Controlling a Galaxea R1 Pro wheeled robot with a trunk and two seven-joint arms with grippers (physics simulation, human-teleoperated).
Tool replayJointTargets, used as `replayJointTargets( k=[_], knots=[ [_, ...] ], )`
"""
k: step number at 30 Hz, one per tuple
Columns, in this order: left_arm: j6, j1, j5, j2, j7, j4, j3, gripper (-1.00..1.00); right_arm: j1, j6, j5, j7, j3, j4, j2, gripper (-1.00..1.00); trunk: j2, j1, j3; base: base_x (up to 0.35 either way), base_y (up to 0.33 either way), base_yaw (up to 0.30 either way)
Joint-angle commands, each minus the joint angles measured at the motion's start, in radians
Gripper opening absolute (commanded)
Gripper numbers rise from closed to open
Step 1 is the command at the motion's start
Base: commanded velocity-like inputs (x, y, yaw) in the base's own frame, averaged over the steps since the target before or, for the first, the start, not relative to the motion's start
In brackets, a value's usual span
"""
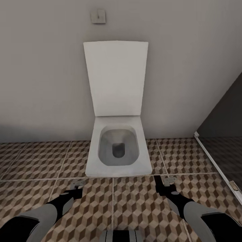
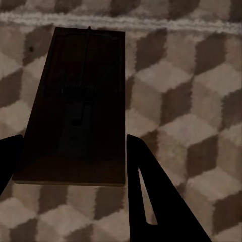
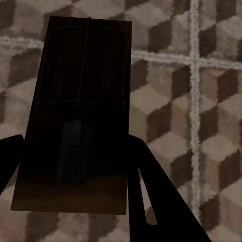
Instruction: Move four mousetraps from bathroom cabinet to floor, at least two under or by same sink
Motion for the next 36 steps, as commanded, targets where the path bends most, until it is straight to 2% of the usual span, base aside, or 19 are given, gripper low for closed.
replayJointTargets(
  k=[1,9,36],
  knots=[
    [-0.001,0.000,0.007,0.000,0.002,0.000,-0.009,-1.00,-0.001,-0.004,-0.001,-0.005,0.007,0.002,0.000,-1.00,0.000,0.000,-0.001,0.000,0.000,0.000],
    [-0.001,0.000,0.007,0.001,0.000,0.000,-0.009,-1.00,-0.001,-0.004,-0.001,-0.005,0.007,0.002,0.000,-1.00,-0.002,0.003,-0.032,0.000,0.000,0.000],
    [-0.001,0.000,0.007,0.001,0.004,0.000,-0.009,-1.00,-0.001,-0.004,0.002,-0.005,0.007,0.002,-0.001,-1.00,-0.002,0.003,-0.032,0.000,0.000,0.000]
  ],
)
